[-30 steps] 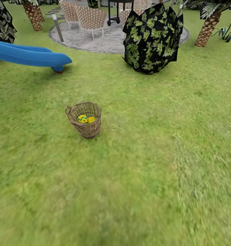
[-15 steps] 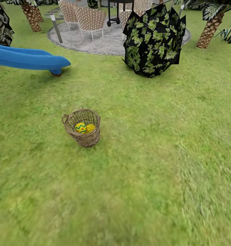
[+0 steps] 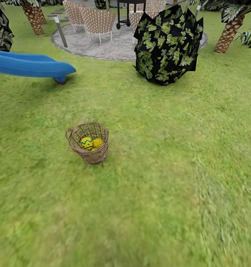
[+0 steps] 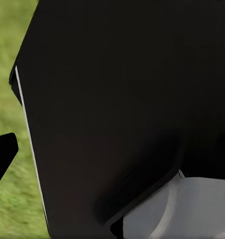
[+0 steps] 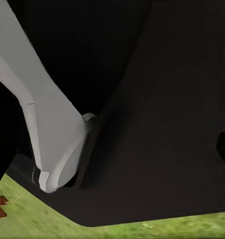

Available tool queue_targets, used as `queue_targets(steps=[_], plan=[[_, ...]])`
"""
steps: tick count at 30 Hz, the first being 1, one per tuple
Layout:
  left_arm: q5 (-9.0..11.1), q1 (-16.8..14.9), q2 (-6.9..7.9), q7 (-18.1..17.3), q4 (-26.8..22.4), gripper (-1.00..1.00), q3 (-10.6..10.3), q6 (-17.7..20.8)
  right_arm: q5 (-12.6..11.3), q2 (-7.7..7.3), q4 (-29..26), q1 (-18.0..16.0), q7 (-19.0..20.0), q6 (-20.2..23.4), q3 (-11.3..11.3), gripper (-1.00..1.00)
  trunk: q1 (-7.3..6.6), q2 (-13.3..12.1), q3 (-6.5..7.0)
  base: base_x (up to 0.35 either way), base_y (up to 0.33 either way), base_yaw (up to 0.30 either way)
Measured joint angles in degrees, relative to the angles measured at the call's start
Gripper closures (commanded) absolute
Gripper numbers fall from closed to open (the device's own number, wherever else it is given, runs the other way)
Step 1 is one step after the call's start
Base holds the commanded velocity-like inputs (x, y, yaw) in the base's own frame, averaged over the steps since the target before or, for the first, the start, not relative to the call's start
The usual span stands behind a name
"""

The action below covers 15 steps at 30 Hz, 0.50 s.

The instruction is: Take the three Easter eggs out of the wicker basket on the lawn in the garden, then place them on the lawn next to a single tree (choose any tree) so that all three eggs are next to the same tree and none are left in the basket.

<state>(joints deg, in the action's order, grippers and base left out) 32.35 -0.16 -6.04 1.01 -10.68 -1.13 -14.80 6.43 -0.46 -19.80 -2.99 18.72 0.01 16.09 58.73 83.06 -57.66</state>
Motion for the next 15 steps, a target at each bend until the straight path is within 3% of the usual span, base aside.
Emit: queue_targets(steps=[4,8,11,12,15], plan=[[-0.3,-0.6,1.18,2.7,-0.6,-1.00,0.0,1.5,0.0,0.03,-1.4,0.0,-1.1,2.6,0.2,-1.00,0.00,0.0,0.00,0.000,0.000,0.000],[-1.4,-2.6,2.53,7.2,-2.7,-1.00,-0.1,7.5,0.0,-0.06,-12.6,0.0,-1.3,14.8,0.2,-1.00,0.00,0.0,0.00,0.000,0.000,0.000],[-2.1,-3.2,3.61,8.6,-8.3,-1.00,-0.1,14.1,0.0,-0.16,-22.7,0.0,-1.2,26.1,0.1,-1.00,0.00,0.0,0.01,0.000,0.000,0.000],[-2.2,-3.3,4.71,8.8,-13.0,-1.00,-0.1,19.8,0.0,-0.18,-27.6,0.0,-1.2,30.5,0.2,-1.00,0.00,0.0,0.02,0.000,0.000,0.000],[-2.3,-3.3,6.50,9.0,-19.2,-1.00,0.1,26.7,1.9,-0.21,-31.5,0.0,-1.5,34.1,0.2,-1.00,0.00,0.0,0.00,0.000,0.000,0.000]])
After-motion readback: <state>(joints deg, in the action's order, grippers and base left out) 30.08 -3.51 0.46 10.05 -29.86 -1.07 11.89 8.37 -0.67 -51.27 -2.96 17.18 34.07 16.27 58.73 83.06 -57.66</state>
